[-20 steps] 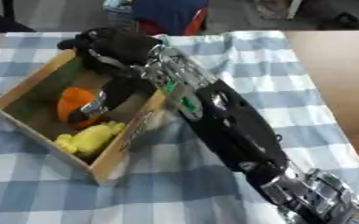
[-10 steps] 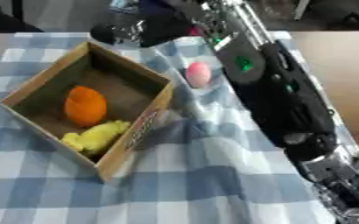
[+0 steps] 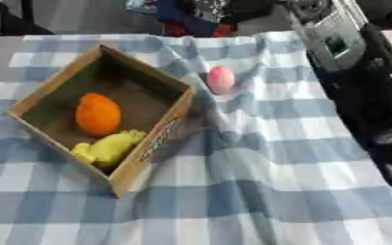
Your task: Pick up objects on the table and place them in the box.
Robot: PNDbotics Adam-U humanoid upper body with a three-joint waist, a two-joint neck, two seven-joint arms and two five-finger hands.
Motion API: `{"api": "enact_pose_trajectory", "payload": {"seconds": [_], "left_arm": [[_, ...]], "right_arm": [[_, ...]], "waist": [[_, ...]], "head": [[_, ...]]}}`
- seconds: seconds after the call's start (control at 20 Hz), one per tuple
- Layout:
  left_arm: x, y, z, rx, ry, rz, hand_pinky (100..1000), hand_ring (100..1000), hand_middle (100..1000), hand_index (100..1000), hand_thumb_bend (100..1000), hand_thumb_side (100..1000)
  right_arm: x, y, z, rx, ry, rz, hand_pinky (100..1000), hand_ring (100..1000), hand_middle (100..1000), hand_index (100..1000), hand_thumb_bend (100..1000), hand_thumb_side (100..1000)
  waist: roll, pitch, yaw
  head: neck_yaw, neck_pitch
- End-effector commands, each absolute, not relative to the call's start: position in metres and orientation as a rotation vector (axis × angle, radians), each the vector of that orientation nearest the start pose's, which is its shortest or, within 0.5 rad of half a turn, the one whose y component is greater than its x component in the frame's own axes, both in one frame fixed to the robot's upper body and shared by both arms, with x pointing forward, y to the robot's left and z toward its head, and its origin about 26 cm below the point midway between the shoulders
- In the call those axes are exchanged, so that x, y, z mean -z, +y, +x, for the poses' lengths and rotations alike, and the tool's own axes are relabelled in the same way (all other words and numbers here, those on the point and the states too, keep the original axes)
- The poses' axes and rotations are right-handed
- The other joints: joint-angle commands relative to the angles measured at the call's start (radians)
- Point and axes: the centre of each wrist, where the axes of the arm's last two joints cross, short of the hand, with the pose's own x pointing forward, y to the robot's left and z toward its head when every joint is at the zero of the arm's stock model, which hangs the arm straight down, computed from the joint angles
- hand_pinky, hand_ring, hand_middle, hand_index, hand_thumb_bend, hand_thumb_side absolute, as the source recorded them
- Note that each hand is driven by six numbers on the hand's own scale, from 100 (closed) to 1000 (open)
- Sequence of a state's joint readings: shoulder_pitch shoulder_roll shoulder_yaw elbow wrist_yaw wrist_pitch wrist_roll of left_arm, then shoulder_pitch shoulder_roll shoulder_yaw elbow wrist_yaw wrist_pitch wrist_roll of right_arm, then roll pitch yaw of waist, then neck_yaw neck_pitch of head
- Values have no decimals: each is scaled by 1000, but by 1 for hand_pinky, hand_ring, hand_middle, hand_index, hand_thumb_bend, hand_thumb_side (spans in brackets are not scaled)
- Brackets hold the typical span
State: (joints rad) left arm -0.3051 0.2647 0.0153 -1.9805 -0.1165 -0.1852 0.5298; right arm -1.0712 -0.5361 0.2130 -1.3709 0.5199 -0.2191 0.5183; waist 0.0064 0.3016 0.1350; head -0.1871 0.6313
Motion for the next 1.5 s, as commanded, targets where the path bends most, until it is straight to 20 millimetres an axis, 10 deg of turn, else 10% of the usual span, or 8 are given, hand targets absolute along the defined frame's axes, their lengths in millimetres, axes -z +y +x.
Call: {"api": "enact_pose_trajectory", "payload": {"seconds": [0.05,0.75,1.5], "left_arm": [[-201,258,300,-238,-2539,476,306,724,625,807,100,680],[-203,257,301,-242,-2541,471,305,726,626,807,100,682],[-204,254,302,-248,-2545,458,303,729,626,806,100,686]], "right_arm": [[-355,-243,425,2269,2642,1034,569,806,677,935,421,750],[-318,-289,451,2519,2538,1204,568,815,686,911,420,680],[-292,-296,464,2618,2478,1261,549,790,650,926,461,627]], "waist": [[4,-16,-2],[3,-10,0],[6,16,9]], "head": [[2,-12],[-1,-30],[-10,-51]]}}
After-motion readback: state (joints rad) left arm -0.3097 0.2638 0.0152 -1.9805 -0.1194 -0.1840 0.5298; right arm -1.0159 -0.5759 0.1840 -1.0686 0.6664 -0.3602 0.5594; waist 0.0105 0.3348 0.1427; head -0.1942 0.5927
